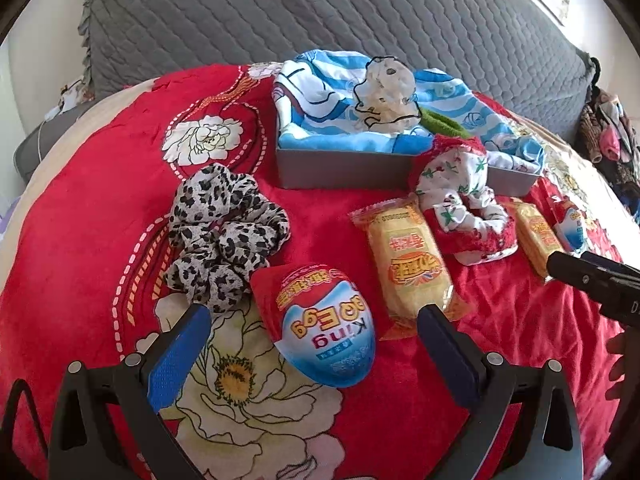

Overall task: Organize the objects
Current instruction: 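Move left tool to the King Egg while right tool approaches a rice cake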

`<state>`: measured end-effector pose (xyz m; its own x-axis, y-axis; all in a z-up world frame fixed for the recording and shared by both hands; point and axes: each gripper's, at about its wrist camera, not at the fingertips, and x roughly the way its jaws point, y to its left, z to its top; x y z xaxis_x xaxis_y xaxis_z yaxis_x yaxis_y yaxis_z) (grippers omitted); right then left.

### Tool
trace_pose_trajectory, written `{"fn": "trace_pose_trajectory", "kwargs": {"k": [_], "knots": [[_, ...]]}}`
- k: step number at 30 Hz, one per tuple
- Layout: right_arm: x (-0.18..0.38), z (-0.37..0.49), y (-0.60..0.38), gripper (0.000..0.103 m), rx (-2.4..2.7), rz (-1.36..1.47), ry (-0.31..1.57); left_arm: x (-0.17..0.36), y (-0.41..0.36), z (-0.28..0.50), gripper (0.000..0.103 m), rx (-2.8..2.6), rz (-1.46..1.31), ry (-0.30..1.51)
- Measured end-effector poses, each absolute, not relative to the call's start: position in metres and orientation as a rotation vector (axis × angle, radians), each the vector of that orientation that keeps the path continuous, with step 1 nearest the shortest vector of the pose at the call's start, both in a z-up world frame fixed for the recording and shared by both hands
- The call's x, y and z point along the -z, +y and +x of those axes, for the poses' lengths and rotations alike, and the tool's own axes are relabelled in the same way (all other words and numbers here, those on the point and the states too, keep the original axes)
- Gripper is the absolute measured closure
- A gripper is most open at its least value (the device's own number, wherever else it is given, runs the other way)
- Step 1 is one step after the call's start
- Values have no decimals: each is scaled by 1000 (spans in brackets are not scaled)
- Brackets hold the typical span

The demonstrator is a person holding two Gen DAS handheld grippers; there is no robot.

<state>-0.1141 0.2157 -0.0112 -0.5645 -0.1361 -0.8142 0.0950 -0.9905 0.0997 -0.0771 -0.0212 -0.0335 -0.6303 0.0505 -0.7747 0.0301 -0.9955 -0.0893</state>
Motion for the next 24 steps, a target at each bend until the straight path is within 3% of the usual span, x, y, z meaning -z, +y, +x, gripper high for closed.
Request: {"fn": "trace_pose_trajectory", "kwargs": {"k": [24], "knots": [[29, -138, 217, 1, 2686, 1427, -31, 45, -27, -86, 0, -2823, -1363, -165]]}}
